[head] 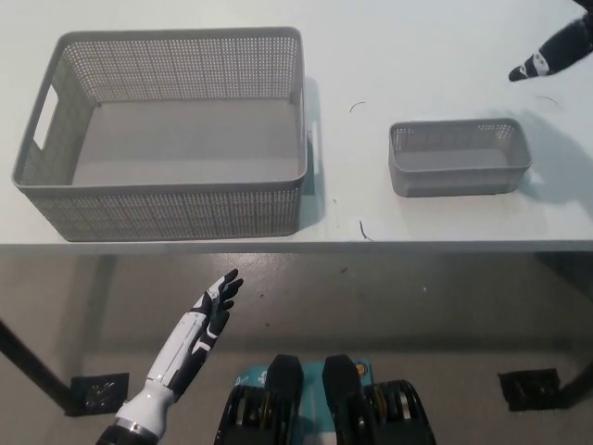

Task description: Use the right hand to pick up a small rectangular container and put it into a bigger container on the left side

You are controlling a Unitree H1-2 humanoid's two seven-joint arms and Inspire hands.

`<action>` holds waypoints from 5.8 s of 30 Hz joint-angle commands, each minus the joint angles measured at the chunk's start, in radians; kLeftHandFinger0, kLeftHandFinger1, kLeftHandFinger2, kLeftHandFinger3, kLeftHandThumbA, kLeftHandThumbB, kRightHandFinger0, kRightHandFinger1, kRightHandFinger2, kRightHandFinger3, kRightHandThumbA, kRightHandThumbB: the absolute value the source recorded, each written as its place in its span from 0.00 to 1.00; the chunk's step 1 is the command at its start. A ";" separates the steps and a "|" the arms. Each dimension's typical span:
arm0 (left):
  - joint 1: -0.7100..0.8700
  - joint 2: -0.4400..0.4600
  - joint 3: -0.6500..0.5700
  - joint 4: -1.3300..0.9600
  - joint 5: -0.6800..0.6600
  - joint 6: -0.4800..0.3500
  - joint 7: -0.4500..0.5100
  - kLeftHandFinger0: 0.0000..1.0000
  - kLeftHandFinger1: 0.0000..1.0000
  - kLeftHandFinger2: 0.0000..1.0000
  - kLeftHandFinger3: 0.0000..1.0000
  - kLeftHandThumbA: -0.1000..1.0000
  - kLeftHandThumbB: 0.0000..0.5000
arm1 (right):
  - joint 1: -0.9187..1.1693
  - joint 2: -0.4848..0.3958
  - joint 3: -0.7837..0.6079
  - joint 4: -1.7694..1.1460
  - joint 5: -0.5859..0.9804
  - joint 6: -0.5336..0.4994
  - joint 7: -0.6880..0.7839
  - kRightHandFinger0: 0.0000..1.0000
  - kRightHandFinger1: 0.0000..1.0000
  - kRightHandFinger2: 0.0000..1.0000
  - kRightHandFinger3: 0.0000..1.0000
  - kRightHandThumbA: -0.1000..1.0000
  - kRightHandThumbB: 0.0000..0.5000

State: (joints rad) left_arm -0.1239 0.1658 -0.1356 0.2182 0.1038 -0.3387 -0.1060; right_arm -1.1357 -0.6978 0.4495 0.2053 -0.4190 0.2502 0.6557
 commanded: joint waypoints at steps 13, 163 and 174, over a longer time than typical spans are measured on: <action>-0.009 0.025 0.006 -0.017 -0.004 -0.028 -0.027 1.00 1.00 1.00 1.00 1.00 0.59 | -0.347 0.151 0.248 0.477 -0.164 0.026 0.268 1.00 1.00 1.00 1.00 1.00 0.87; -0.035 0.060 -0.010 -0.037 0.008 0.005 -0.097 1.00 1.00 1.00 1.00 1.00 0.51 | -0.482 0.941 0.087 1.239 -0.207 -0.301 -0.763 0.00 0.00 0.18 0.26 0.00 0.58; -0.055 0.068 -0.014 -0.037 0.014 0.016 -0.110 1.00 1.00 1.00 1.00 1.00 0.53 | -0.437 0.944 0.104 1.250 -0.180 -0.252 -0.588 1.00 1.00 1.00 1.00 0.72 0.88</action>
State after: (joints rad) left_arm -0.1463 0.2162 -0.1503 0.2040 0.1141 -0.3198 -0.2005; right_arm -1.5170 0.2482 0.5678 1.4649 -0.6247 -0.0213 -0.0091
